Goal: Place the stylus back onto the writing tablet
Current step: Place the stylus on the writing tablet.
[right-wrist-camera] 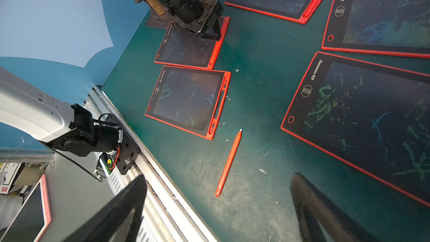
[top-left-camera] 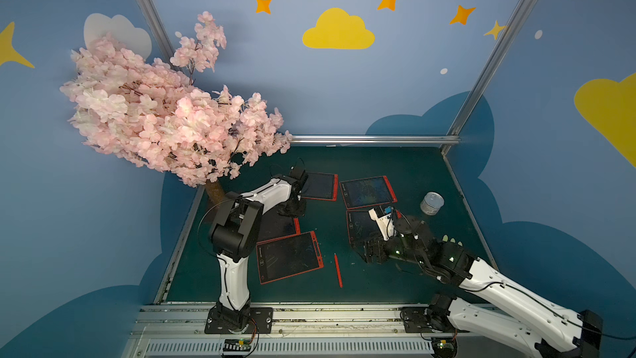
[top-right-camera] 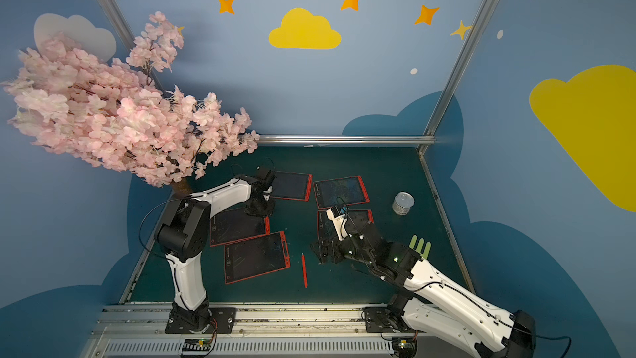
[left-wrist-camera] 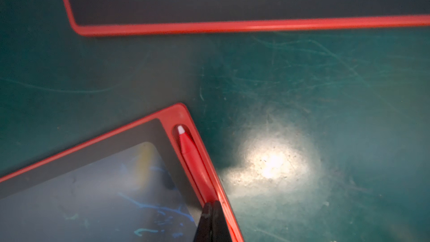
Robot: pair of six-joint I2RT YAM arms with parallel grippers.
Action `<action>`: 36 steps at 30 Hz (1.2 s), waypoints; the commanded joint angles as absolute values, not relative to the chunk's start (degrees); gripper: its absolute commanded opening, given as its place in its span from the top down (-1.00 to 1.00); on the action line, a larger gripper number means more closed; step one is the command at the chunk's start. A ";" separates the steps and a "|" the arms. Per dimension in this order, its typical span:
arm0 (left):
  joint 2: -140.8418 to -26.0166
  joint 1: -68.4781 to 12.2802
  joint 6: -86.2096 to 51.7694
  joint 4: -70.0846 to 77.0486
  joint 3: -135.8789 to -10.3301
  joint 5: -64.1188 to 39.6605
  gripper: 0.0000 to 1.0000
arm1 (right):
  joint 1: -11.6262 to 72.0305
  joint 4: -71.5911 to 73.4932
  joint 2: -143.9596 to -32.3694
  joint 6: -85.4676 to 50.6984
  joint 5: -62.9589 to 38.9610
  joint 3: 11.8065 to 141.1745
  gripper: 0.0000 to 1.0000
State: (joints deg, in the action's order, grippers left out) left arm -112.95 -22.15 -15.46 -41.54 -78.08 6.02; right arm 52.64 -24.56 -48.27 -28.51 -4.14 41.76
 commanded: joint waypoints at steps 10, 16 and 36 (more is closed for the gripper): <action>-116.09 -22.17 -17.01 -43.23 -76.73 6.08 0.95 | 52.67 -25.53 -47.72 -28.30 -4.48 41.37 -0.90; -116.64 -22.18 -18.19 -43.74 -76.08 5.70 0.95 | 52.65 -26.02 -47.17 -28.31 -4.20 41.14 -0.90; -117.11 -18.04 -20.65 -42.49 -74.88 -5.28 0.95 | 52.67 -26.61 -46.19 -29.89 -3.78 40.42 -0.90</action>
